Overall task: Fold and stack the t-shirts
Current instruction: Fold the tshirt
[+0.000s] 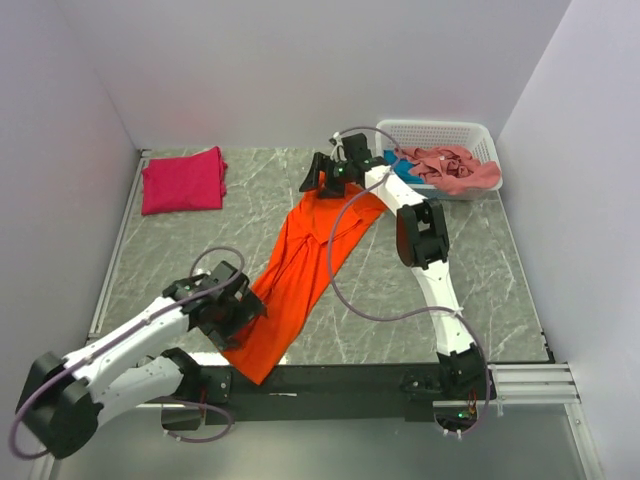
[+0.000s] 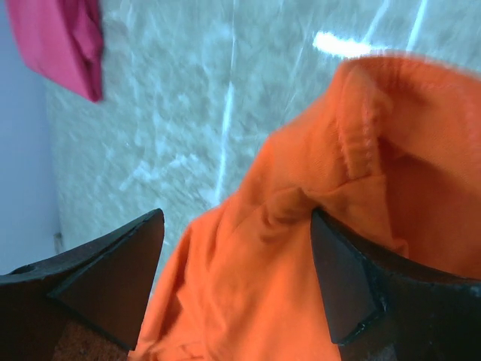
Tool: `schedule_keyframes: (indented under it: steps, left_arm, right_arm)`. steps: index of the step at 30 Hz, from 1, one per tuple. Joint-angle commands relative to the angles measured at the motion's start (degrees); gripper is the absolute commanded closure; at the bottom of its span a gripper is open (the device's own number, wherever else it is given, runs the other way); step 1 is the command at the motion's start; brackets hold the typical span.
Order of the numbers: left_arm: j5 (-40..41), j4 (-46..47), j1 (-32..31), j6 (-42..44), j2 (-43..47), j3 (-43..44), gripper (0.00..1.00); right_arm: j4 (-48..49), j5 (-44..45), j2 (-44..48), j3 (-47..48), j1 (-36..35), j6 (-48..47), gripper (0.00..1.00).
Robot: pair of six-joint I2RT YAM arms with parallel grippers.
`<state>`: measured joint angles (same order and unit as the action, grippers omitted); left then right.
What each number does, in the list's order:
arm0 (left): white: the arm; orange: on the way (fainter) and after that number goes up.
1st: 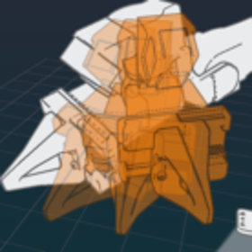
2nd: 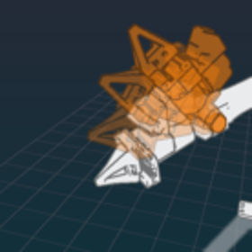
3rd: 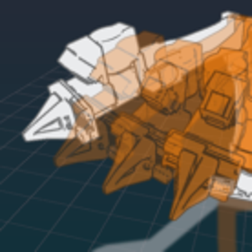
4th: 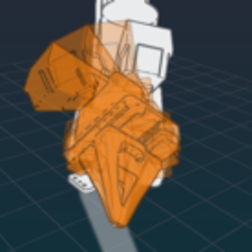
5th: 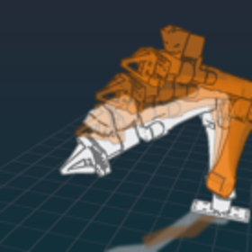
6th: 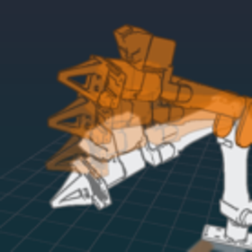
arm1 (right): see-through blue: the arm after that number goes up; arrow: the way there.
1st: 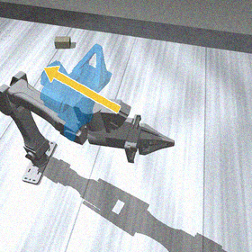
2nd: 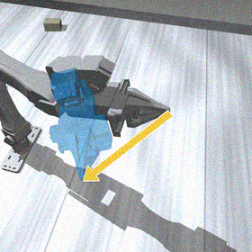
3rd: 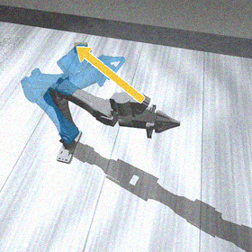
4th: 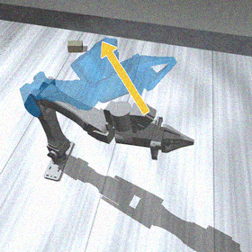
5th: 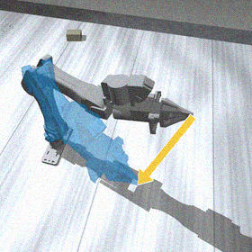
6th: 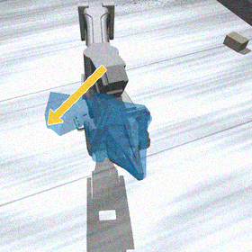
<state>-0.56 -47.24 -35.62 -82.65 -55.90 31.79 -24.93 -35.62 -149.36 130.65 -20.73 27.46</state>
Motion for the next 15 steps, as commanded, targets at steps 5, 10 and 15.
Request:
schedule_keyframes:
  steps: [5,10,15]
  left_arm:
    - [14.62,-14.91,-1.39,4.05,7.21,15.74,0.00]
    - [9.46,-7.70,-1.56,13.99,-0.16,15.94,0.01]
    - [6.71,-6.98,-4.28,22.09,-13.94,16.10,0.01]
  right_arm:
    - [9.79,-3.76,7.29,8.94,1.57,3.48,0.14]
    - [2.28,7.08,20.58,-7.41,0.35,-3.55,0.14]
    - [-10.13,18.90,29.29,-22.15,-3.52,-7.42,0.13]
